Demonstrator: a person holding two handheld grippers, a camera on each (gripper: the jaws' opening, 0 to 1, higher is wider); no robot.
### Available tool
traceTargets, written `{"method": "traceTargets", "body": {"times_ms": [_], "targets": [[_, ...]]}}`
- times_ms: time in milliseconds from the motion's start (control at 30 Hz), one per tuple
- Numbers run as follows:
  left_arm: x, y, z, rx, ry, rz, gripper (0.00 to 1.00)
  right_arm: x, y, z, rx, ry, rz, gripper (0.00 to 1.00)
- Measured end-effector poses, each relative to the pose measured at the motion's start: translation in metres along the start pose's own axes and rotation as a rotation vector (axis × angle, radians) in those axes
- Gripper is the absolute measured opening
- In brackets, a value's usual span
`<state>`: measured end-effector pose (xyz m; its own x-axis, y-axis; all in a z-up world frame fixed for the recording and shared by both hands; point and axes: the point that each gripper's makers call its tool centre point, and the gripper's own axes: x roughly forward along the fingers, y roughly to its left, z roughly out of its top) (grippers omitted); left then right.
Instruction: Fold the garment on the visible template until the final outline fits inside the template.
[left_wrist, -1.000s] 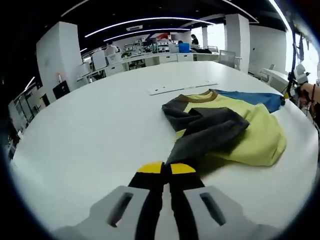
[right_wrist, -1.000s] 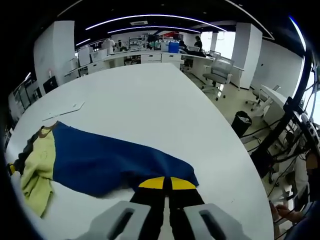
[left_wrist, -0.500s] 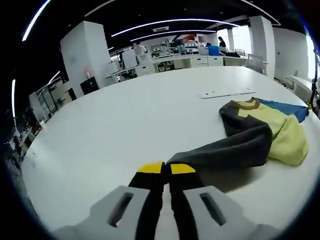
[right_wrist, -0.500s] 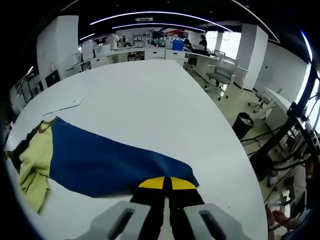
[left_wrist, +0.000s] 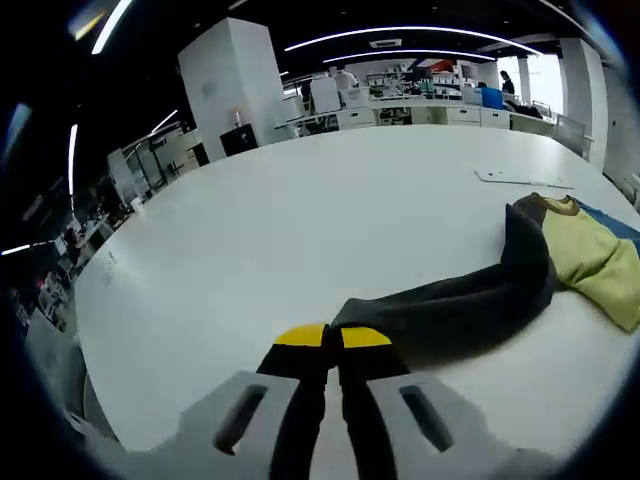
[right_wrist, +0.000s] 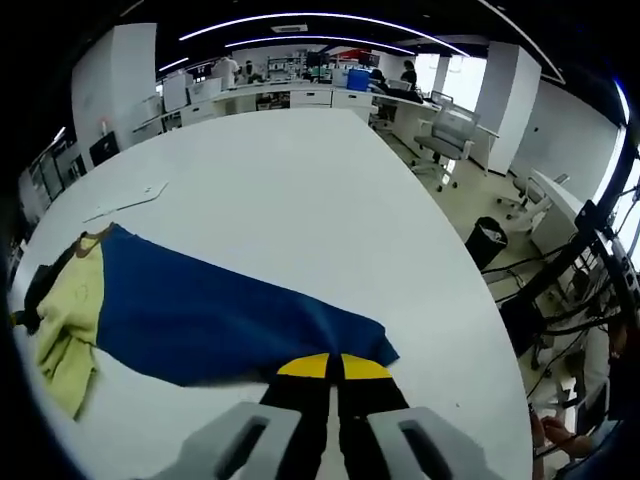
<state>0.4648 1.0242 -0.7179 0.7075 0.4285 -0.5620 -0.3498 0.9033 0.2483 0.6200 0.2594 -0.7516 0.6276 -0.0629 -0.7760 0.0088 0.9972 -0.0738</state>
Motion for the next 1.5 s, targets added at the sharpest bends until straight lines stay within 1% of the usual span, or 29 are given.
{"method": "traceTargets", "body": {"times_ms": [67,133,200,267,400,467,500,567,600,667,700,733,800,867,933,1000,1033,1100,1200,1233,1267,1300,1333,1433,1500], "targets": [[-0.002,0.009,-0.009,0.023,0.028,0.044,0.00,-0.001,0.000,-0.001,-0.003,0.003,-0.001,0.00],[-0.003,0.018,-0.017,0.014,0.055,0.073,0.00,-0.001,0.000,-0.001,-0.002,0.006,-0.001,0.00],[-0.003,0.026,-0.024,0.000,0.075,0.088,0.00,-0.002,0.000,-0.002,-0.001,0.009,-0.001,0.00],[-0.004,0.030,-0.025,-0.030,0.072,0.083,0.00,-0.002,0.000,-0.002,-0.003,0.011,0.001,0.00],[-0.007,0.036,-0.026,-0.020,0.079,0.109,0.01,-0.001,-0.001,-0.004,0.007,0.018,0.004,0.00],[-0.009,0.034,-0.024,-0.045,0.069,0.095,0.04,-0.001,0.000,-0.005,0.005,0.022,0.007,0.00],[-0.009,0.032,-0.024,-0.053,0.067,0.086,0.07,-0.002,0.001,-0.005,-0.004,0.017,0.010,0.00],[-0.011,0.027,-0.022,-0.048,0.060,0.073,0.19,-0.003,0.001,-0.003,0.001,0.005,0.011,0.00],[-0.011,0.022,-0.021,-0.053,0.059,0.048,0.24,-0.005,0.001,-0.002,0.015,-0.003,0.013,0.02],[-0.012,0.011,-0.017,-0.077,0.048,-0.005,0.36,-0.008,0.005,0.001,0.024,-0.018,0.029,0.16],[-0.013,0.009,-0.015,-0.076,0.038,-0.014,0.41,-0.010,0.006,0.000,0.028,-0.016,0.029,0.26],[-0.015,0.002,-0.011,-0.074,0.017,-0.041,0.47,-0.013,0.009,0.002,0.031,-0.024,0.041,0.32],[-0.019,-0.007,-0.005,-0.060,-0.002,-0.079,0.54,-0.016,0.018,0.007,0.031,-0.056,0.082,0.42],[-0.024,-0.016,0.003,-0.037,-0.036,-0.112,0.62,-0.023,0.029,0.008,0.006,-0.058,0.121,0.47],[-0.029,-0.021,0.006,-0.011,-0.037,-0.125,0.69,-0.028,0.039,0.009,-0.032,-0.072,0.155,0.53],[-0.036,-0.027,0.010,0.017,-0.049,-0.141,0.73,-0.035,0.049,0.009,-0.062,-0.080,0.174,0.59],[-0.040,-0.032,0.015,0.015,-0.076,-0.162,0.76,-0.039,0.057,0.008,-0.082,-0.087,0.199,0.61],[-0.048,-0.039,0.020,0.022,-0.095,-0.190,0.80,-0.046,0.072,0.007,-0.109,-0.096,0.246,0.66],[-0.058,-0.051,0.023,0.042,-0.103,-0.240,0.88,-0.058,0.096,0.007,-0.150,-0.112,0.320,0.72],[-0.062,-0.055,0.023,0.041,-0.104,-0.263,0.92,-0.063,0.107,0.006,-0.173,-0.122,0.361,0.74],[-0.064,-0.056,0.024,0.039,-0.105,-0.271,0.95,-0.067,0.114,0.006,-0.179,-0.129,0.384,0.76],[-0.069,-0.061,0.025,0.038,-0.111,-0.297,0.97,-0.070,0.121,0.006,-0.174,-0.136,0.402,0.78],[-0.072,-0.063,0.026,0.038,-0.118,-0.309,0.99,-0.076,0.133,0.003,-0.186,-0.137,0.447,0.80],[-0.082,-0.070,0.030,0.040,-0.133,-0.346,0.99,-0.086,0.155,-0.001,-0.238,-0.141,0.508,0.84],[-0.089,-0.074,0.032,0.047,-0.140,-0.367,0.99,-0.095,0.172,-0.004,-0.261,-0.141,0.566,0.87]]}}
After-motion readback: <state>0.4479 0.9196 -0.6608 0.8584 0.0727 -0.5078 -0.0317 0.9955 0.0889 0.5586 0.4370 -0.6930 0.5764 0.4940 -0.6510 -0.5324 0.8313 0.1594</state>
